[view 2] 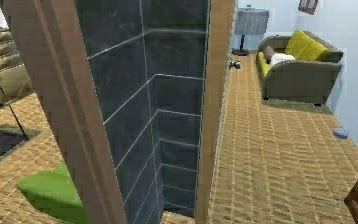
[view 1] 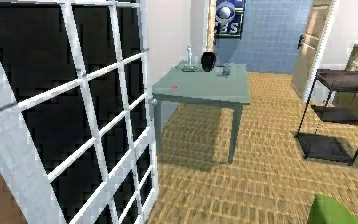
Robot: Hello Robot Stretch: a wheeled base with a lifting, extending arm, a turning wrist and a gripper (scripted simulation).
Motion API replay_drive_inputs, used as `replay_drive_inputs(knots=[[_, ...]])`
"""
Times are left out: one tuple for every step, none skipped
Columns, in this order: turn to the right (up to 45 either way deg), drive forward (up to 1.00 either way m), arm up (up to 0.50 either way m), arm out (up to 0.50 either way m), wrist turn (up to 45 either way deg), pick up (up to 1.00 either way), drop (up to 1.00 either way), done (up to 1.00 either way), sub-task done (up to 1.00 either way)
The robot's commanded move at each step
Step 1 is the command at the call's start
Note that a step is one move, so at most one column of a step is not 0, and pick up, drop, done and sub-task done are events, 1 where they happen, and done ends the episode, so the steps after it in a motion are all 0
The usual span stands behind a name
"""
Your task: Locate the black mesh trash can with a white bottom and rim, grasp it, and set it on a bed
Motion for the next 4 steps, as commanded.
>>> replay_drive_inputs(knots=[[12.0, 0.0, 0.0, 0.0, 0.0, 0.0, 0.0, 0.0, 0.0], [0.0, 0.6, 0.0, 0.0, 0.0, 0.0, 0.0, 0.0, 0.0], [24.0, 0.0, 0.0, 0.0, 0.0, 0.0, 0.0, 0.0, 0.0], [0.0, 0.8, 0.0, 0.0, 0.0, 0.0, 0.0, 0.0, 0.0]])
